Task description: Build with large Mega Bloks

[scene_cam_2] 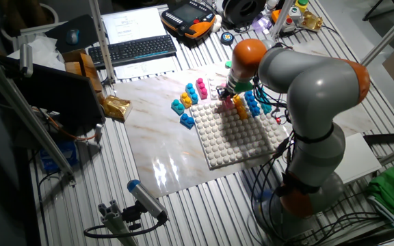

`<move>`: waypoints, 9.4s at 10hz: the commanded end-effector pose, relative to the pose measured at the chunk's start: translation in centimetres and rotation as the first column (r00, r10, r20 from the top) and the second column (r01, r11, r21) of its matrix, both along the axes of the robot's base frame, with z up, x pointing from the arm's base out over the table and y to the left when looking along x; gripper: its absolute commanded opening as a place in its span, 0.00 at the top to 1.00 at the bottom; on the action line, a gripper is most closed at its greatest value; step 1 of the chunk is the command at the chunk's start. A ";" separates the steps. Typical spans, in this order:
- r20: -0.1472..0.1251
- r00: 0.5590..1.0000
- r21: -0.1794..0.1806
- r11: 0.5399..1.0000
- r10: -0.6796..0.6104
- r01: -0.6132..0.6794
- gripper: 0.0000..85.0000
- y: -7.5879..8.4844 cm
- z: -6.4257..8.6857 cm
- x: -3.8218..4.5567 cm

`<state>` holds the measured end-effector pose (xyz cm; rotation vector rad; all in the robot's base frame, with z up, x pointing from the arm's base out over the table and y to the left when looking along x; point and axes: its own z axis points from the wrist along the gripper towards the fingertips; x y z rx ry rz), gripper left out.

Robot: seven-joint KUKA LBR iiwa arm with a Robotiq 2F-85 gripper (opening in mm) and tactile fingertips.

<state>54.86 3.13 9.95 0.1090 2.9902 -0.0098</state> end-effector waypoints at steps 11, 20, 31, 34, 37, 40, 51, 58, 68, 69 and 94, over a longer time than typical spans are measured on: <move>-0.032 0.999 -0.009 1.000 -0.003 0.003 0.99 0.5 -1.2 -4.64; -0.020 1.000 0.008 1.000 0.013 -0.013 0.99 0.3 -2.7 -4.92; -0.023 1.000 0.038 0.999 0.015 -0.014 0.99 0.3 -4.1 -4.65; -0.032 0.999 0.040 0.999 0.015 -0.014 0.99 0.2 -4.1 -4.66; -0.052 0.999 0.040 0.999 0.013 -0.011 0.99 0.3 -4.2 -4.65; -0.065 0.998 0.042 0.999 0.013 -0.011 0.99 0.3 -4.3 -4.54; -0.041 0.999 0.021 1.000 0.003 -0.002 0.48 0.5 -3.5 -4.34; -0.033 0.998 -0.013 0.998 -0.058 0.058 0.42 1.2 0.1 -0.52; 0.010 0.990 -0.023 0.989 -0.143 0.143 0.43 1.9 -1.3 4.72; 0.011 0.989 -0.026 0.989 -0.147 0.147 0.43 2.0 -1.3 4.94; 0.026 0.991 0.036 0.991 -0.129 0.128 0.47 2.0 -4.9 10.28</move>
